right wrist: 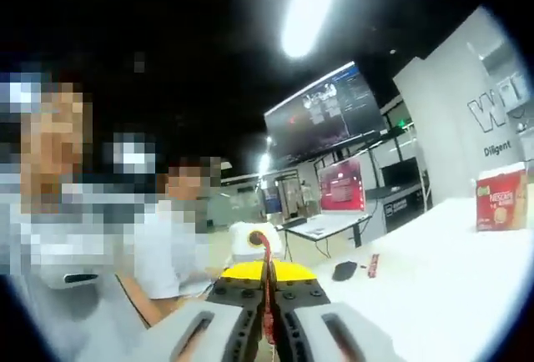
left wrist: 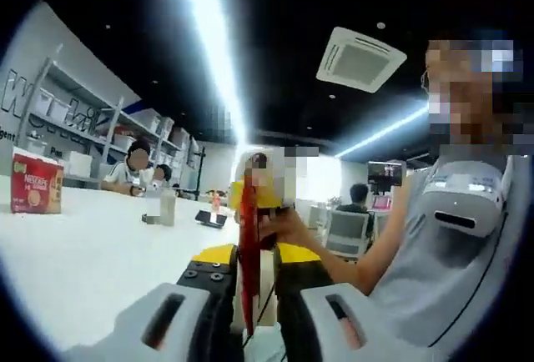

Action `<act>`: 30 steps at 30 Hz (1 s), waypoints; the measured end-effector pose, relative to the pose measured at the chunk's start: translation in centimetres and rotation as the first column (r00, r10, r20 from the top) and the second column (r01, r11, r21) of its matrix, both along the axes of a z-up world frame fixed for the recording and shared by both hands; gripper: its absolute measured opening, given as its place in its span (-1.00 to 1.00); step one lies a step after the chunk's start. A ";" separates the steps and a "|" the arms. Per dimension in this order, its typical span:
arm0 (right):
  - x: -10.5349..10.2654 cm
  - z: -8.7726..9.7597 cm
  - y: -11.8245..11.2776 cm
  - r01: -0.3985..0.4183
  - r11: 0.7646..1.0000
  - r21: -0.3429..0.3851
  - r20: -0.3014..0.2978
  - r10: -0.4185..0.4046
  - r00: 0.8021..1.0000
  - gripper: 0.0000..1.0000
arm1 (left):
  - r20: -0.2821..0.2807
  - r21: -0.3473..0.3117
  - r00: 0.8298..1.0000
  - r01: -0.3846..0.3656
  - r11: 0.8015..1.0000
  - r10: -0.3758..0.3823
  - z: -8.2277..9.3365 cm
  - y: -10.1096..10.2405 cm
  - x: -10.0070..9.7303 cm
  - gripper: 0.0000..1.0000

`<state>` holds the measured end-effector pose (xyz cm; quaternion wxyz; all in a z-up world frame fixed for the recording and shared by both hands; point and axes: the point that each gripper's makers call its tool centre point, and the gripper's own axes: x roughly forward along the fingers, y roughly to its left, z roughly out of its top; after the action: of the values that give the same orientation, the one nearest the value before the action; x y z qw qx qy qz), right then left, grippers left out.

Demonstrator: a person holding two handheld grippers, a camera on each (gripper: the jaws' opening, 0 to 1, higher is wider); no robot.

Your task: Tear open the coffee pouch, take out the coffee, and pour the coffee from the pouch into the cup

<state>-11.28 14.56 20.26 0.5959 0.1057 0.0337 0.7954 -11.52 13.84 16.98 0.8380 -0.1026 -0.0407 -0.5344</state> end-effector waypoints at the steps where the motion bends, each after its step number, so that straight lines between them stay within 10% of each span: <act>1: -0.4 -0.2 0.0 -0.003 1.000 -0.001 0.004 0.003 1.000 -0.95 | 0.007 0.014 1.000 -0.004 1.000 0.004 0.1 -0.1 -0.1 -0.75; 12: -1.1 0.8 -2.0 0.004 0.999 0.054 0.072 -0.008 0.997 -0.91 | -0.099 0.034 0.992 0.079 0.996 -0.075 -1.0 -1.4 -1.3 -0.80; 30: -1.9 0.2 -3.0 0.024 0.999 0.044 0.123 -0.030 0.992 -0.85 | -0.103 0.079 0.990 0.106 0.991 -0.098 -1.6 -3.6 -1.7 -0.81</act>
<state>-13.21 11.60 20.42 0.6051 0.0694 -0.0219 0.7928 -13.18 10.24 15.39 0.8142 -0.0954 0.0285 -0.5720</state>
